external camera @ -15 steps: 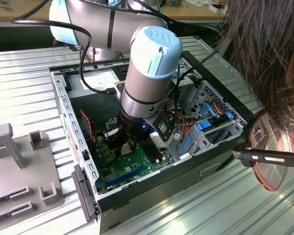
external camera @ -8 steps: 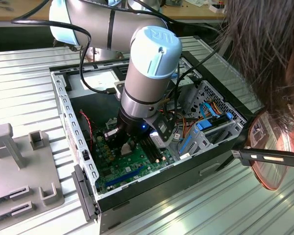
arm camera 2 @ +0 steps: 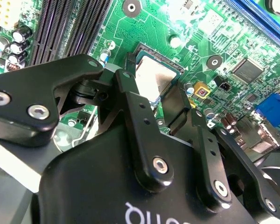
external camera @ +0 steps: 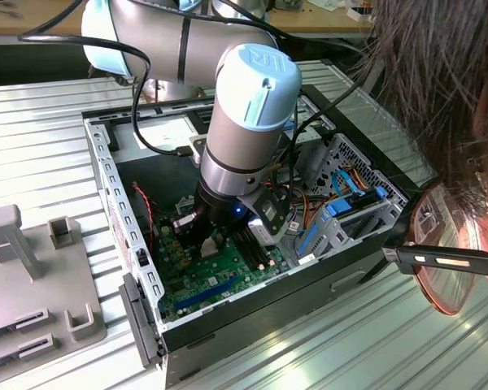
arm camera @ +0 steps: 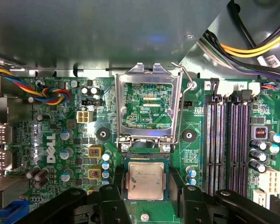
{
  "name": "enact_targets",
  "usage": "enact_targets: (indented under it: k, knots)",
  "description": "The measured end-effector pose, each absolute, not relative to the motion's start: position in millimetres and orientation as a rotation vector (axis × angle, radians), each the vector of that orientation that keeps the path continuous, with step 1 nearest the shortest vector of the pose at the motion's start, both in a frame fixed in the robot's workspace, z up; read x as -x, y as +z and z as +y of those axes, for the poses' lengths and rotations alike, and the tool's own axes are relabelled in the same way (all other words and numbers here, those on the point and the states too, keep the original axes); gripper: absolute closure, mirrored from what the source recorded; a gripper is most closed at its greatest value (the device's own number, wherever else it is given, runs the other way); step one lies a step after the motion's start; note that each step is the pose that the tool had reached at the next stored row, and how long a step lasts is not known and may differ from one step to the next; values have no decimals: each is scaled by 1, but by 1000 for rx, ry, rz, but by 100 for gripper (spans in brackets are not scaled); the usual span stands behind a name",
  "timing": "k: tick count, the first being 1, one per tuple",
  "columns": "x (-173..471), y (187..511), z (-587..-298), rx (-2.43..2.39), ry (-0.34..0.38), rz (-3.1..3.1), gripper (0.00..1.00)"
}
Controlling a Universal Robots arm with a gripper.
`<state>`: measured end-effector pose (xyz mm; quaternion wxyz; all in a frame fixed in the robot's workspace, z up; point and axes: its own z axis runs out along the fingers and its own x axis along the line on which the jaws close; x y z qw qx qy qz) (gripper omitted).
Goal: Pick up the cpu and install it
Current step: 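Place the cpu into insertion slot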
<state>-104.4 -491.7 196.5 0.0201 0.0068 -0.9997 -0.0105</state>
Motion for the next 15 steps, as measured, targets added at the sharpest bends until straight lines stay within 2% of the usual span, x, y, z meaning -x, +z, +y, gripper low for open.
enact_targets:
  k: [15]
  knots:
    - [104,196,-492,-21,-33,-3101,53]
